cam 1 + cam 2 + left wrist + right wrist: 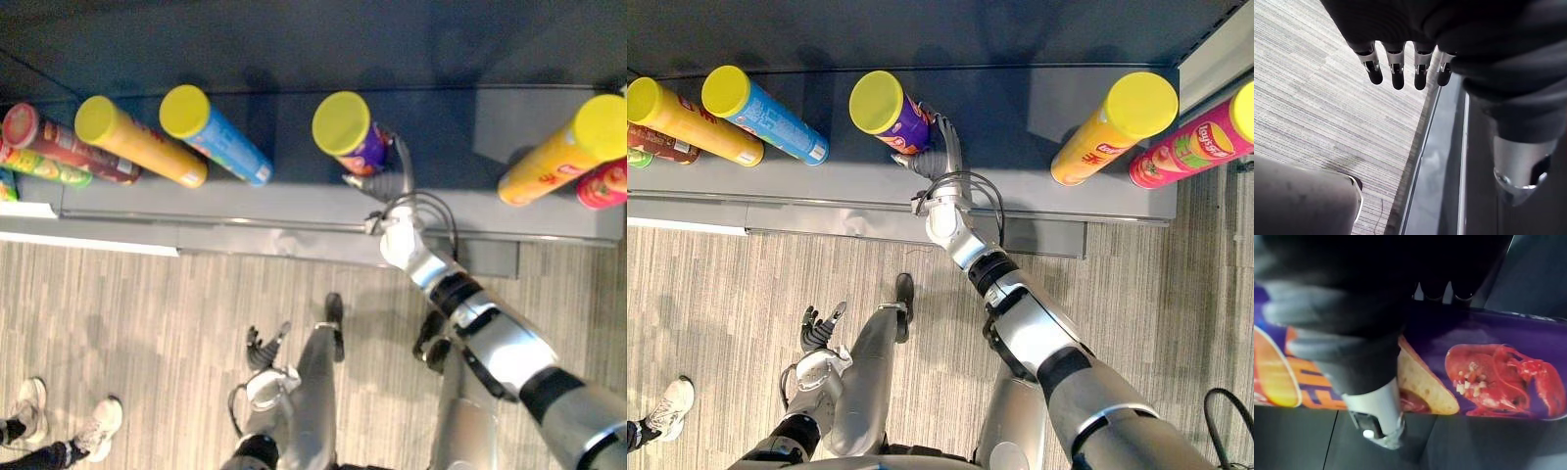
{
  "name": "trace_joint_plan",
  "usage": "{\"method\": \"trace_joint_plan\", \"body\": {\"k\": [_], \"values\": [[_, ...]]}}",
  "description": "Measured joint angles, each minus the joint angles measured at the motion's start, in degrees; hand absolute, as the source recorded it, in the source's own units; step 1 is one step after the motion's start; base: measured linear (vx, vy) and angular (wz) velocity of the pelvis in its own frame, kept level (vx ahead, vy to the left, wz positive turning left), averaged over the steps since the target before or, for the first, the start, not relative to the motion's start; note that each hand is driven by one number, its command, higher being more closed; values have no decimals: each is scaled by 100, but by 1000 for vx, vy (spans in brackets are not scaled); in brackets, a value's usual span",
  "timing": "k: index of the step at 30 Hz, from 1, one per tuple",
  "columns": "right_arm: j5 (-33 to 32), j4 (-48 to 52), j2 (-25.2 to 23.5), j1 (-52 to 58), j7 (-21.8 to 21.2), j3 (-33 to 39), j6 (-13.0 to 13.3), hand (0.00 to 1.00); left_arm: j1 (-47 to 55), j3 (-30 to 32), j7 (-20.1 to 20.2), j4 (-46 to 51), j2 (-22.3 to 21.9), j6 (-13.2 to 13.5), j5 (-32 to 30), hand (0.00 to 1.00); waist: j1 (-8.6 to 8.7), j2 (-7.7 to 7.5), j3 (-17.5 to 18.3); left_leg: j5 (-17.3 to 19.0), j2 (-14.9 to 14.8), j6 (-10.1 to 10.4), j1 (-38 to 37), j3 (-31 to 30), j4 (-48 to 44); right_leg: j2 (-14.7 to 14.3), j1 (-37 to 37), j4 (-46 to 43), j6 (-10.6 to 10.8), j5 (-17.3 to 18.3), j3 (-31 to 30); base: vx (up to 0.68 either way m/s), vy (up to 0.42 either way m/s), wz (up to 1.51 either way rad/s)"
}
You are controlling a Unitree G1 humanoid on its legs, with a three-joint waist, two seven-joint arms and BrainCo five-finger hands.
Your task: Put the gum and the chips on the shelf.
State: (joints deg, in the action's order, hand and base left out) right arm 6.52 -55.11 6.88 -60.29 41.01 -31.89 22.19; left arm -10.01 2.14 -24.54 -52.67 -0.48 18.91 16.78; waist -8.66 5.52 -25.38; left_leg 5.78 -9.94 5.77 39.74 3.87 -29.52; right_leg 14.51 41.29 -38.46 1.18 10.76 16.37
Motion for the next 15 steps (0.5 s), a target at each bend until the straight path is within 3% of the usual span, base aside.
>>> {"method": "trace_joint_plan", "body": {"k": [5, 6, 15], "values": [[3, -58, 3, 0, 1, 7, 86, 100, 0, -2, -1, 0, 8, 11, 0, 0, 0, 13, -6, 4, -13, 18, 65, 10, -83, -2, 63, -54, 0, 0, -24, 0, 0, 0], [6, -75, 3, 0, 2, 7, 106, 0, 0, -2, -1, -1, 8, 12, 0, 0, -1, 13, -6, 4, -13, 18, 66, 10, -85, -2, 63, -56, 0, 0, -25, 0, 0, 0], [27, -230, 9, -4, -12, -3, 163, 0, 0, -8, -6, -26, 10, 68, 1, 0, 0, 13, -6, 21, -24, -13, 65, 4, -91, -13, 63, -63, -3, -1, -27, 0, 0, 0]]}}
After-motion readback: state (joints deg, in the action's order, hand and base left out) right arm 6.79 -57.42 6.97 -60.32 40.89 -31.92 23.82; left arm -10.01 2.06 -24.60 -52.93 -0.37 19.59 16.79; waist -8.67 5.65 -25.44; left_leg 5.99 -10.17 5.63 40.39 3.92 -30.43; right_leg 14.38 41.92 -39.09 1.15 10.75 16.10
